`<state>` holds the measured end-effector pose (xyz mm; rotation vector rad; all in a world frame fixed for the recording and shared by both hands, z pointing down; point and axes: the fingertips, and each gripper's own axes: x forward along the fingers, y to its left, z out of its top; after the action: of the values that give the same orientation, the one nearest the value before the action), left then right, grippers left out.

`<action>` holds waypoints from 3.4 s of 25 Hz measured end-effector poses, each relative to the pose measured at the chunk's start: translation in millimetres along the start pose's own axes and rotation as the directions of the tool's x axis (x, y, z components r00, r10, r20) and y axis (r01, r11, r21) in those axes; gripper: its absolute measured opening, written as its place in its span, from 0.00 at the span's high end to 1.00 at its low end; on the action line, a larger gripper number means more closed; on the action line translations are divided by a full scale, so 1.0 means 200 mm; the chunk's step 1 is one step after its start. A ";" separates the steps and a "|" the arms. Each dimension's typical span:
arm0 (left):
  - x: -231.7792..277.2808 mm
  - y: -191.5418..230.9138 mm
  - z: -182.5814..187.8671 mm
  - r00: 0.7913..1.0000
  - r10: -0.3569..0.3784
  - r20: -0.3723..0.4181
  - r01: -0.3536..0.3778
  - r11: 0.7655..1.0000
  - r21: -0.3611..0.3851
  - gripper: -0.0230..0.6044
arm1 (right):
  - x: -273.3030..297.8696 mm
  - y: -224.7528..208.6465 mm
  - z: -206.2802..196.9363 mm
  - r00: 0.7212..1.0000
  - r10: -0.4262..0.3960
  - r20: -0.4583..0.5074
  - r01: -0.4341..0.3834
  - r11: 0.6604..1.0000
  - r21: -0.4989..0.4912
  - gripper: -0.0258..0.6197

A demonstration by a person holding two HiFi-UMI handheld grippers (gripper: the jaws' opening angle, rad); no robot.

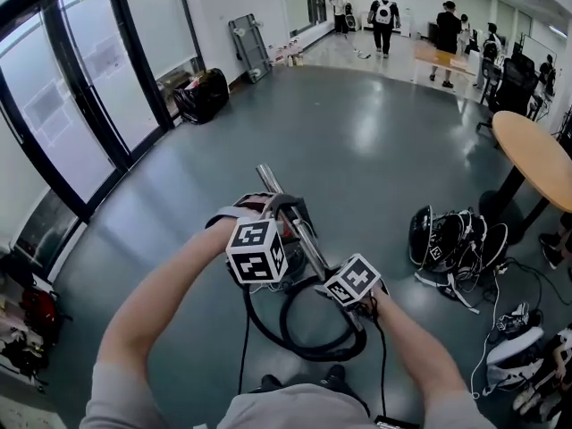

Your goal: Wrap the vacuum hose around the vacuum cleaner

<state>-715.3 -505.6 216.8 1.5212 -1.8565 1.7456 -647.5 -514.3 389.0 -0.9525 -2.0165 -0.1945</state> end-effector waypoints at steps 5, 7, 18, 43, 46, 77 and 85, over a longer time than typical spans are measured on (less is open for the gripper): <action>0.01 -0.02 0.01 0.991 -0.033 -0.132 0.047 0.994 0.099 0.45 | -0.02 0.00 0.02 0.997 0.039 -0.065 -0.049 0.986 -0.157 0.72; 0.02 -0.05 0.02 0.984 -0.074 -0.164 0.091 0.991 0.098 0.45 | -0.02 0.00 0.04 0.996 0.045 -0.083 -0.061 0.976 -0.210 0.72; -0.08 -0.27 -0.31 0.840 -0.262 -0.475 0.330 0.942 0.064 0.45 | 0.04 0.05 0.10 0.976 0.061 -0.207 -0.145 0.895 -0.422 0.72; -0.16 -0.93 -1.01 0.799 -0.445 -0.405 0.362 0.893 -0.267 0.65 | 0.47 0.40 0.10 0.901 0.010 -0.434 -0.306 0.724 -0.618 0.72; -0.17 -1.02 -1.11 0.793 -0.476 -0.381 0.366 0.871 -0.327 0.65 | 0.56 0.44 0.12 0.889 -0.013 -0.458 -0.321 0.695 -0.643 0.72; -0.23 -1.82 -1.75 0.787 -0.575 -0.222 0.373 0.731 -0.571 0.73 | 0.60 0.62 0.51 0.973 -0.225 -0.057 0.146 0.785 -0.602 0.62; -0.17 -2.11 -1.74 0.787 -0.601 -0.140 0.290 0.560 -0.776 0.73 | 0.39 0.48 0.31 0.953 -0.303 0.001 0.281 0.884 -0.374 0.62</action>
<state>-558.6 -115.2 566.2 1.0656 -1.4589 0.8035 -645.9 -376.5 391.2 -0.8480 -2.1023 -0.7860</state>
